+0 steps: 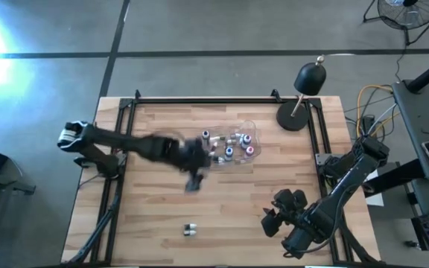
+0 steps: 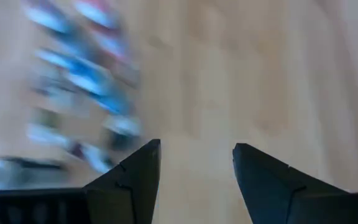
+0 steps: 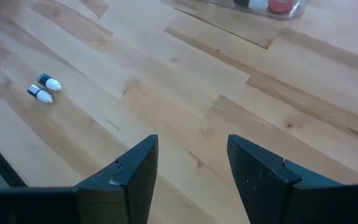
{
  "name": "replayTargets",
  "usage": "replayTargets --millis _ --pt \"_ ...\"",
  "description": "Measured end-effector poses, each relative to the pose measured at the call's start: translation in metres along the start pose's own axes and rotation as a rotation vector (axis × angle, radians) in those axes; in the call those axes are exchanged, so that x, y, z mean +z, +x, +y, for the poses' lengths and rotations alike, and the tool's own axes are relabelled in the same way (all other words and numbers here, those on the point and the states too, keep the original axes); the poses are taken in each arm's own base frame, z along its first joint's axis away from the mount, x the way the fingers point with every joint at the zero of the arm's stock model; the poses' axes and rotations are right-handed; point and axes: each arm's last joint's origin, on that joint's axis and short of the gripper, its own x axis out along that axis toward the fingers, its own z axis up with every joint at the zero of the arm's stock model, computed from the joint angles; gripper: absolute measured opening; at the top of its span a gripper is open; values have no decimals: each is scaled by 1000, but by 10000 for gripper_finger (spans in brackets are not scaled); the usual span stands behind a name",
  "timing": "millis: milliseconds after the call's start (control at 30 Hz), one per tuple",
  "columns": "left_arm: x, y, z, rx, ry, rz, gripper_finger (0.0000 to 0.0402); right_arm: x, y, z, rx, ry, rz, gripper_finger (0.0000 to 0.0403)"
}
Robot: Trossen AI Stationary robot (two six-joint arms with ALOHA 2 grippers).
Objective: Pick & Place food coloring
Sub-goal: Put the small violet food coloring bottle into the transparent bin
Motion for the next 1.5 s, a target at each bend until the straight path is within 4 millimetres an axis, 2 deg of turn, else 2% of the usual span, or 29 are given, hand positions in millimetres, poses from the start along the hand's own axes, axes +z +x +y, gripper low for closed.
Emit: replayTargets --millis 100,267,367,500,633,900,1300,1500 --pt "-29 2 -38 -89 75 112 176 0 0 -1 -8 -24 -3 187" --pt "-77 13 -91 -159 73 186 176 0 2 -2 -16 -56 -6 187" --pt "-101 24 -115 -190 62 162 176 -1 4 -3 -21 -72 -8 187" --pt "-118 37 -136 -238 -2 112 176 -2 5 -5 -29 -76 -10 187" --pt "-125 51 -143 -190 -49 125 176 -2 6 -5 -31 -77 -10 187" --pt "-122 78 -157 -163 -83 156 173 -3 6 -5 -31 -77 -7 187" --pt "-130 90 -158 -78 -136 213 172 -3 6 -5 -29 -77 0 187" --pt "-135 88 -151 27 -203 246 172 -4 7 -6 -34 -74 0 187"
